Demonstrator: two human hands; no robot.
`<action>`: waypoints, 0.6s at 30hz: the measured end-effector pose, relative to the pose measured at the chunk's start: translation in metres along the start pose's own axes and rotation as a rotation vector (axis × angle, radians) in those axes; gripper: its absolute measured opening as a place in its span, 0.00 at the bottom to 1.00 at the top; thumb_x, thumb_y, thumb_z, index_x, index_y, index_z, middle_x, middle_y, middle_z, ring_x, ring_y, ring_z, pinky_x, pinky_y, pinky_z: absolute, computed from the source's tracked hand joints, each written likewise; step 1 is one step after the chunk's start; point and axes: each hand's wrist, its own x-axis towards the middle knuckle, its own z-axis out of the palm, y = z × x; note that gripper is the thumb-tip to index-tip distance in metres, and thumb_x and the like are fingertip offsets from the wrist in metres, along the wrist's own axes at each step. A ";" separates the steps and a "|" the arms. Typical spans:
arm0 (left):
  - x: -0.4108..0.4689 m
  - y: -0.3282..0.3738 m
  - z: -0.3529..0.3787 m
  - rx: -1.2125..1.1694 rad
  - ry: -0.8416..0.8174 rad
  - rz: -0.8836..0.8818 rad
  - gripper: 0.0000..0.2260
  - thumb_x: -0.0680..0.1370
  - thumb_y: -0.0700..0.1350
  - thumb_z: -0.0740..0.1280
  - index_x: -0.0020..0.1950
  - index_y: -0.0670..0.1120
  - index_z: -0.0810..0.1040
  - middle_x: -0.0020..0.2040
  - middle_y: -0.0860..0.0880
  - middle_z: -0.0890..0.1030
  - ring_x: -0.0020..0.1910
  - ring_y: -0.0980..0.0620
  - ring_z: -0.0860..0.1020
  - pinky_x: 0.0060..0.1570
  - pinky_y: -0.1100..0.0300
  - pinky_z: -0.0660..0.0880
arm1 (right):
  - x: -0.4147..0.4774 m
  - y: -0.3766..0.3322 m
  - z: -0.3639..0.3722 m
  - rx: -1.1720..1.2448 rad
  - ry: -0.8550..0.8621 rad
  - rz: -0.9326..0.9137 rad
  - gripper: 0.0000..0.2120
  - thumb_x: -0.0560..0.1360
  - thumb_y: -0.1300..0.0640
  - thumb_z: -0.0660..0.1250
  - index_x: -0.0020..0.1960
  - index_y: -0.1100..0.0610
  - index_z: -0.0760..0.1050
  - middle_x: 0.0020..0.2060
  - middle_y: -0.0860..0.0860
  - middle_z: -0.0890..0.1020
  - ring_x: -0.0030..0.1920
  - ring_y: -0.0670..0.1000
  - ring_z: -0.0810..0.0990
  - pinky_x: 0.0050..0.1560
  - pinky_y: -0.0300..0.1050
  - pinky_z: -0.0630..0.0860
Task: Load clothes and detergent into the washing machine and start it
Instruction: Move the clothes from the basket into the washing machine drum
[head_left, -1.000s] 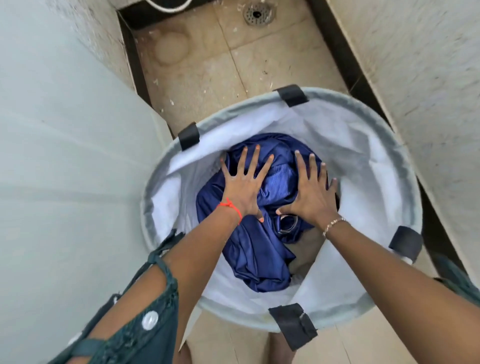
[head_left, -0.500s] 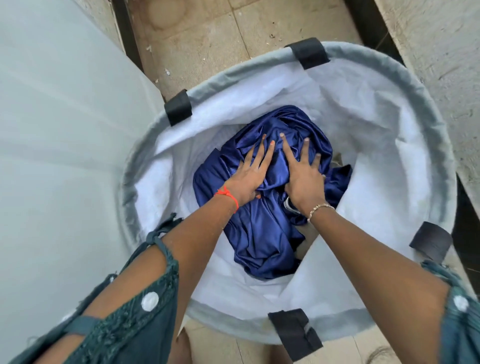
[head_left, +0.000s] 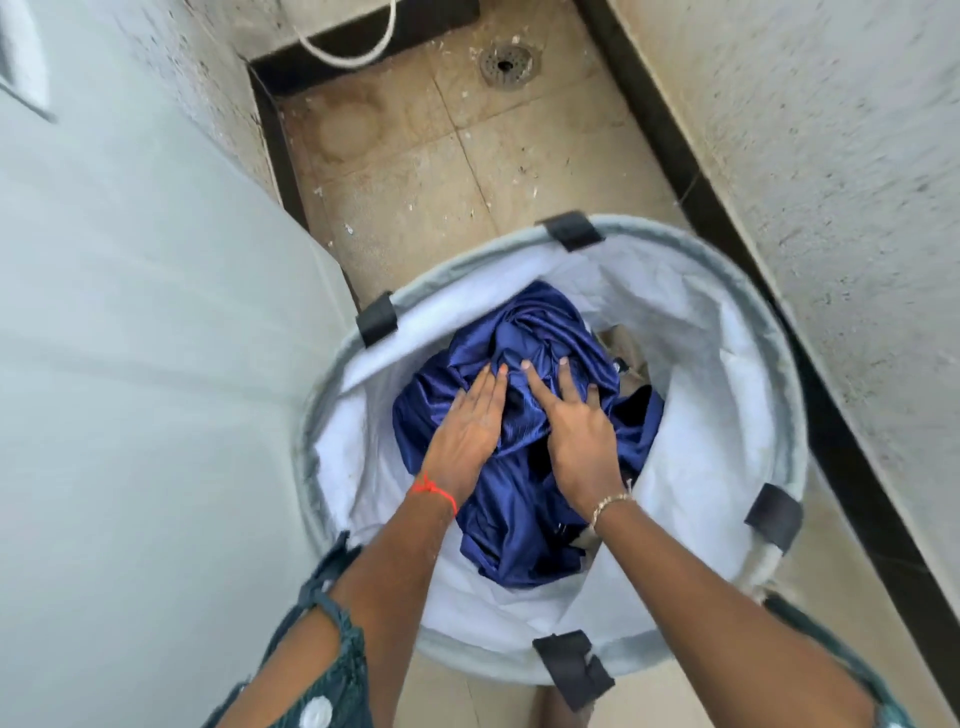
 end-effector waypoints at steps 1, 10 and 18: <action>-0.008 0.003 -0.010 -0.006 0.018 -0.011 0.30 0.77 0.28 0.52 0.74 0.38 0.39 0.77 0.41 0.45 0.76 0.46 0.46 0.74 0.54 0.44 | -0.010 -0.007 -0.009 0.022 0.040 0.006 0.43 0.69 0.78 0.56 0.75 0.45 0.51 0.75 0.59 0.55 0.66 0.69 0.65 0.39 0.51 0.77; -0.072 0.054 -0.168 0.072 0.314 0.071 0.44 0.46 0.35 0.80 0.63 0.40 0.75 0.60 0.46 0.80 0.58 0.52 0.79 0.50 0.57 0.78 | -0.091 -0.058 -0.160 0.390 0.305 0.072 0.41 0.63 0.77 0.58 0.71 0.48 0.64 0.70 0.54 0.66 0.56 0.62 0.78 0.38 0.49 0.73; -0.154 0.099 -0.369 0.180 0.548 0.233 0.26 0.64 0.37 0.60 0.62 0.40 0.76 0.58 0.50 0.81 0.55 0.56 0.80 0.53 0.60 0.76 | -0.194 -0.133 -0.357 0.576 0.457 0.176 0.35 0.66 0.75 0.56 0.67 0.47 0.70 0.70 0.49 0.67 0.52 0.52 0.80 0.37 0.36 0.62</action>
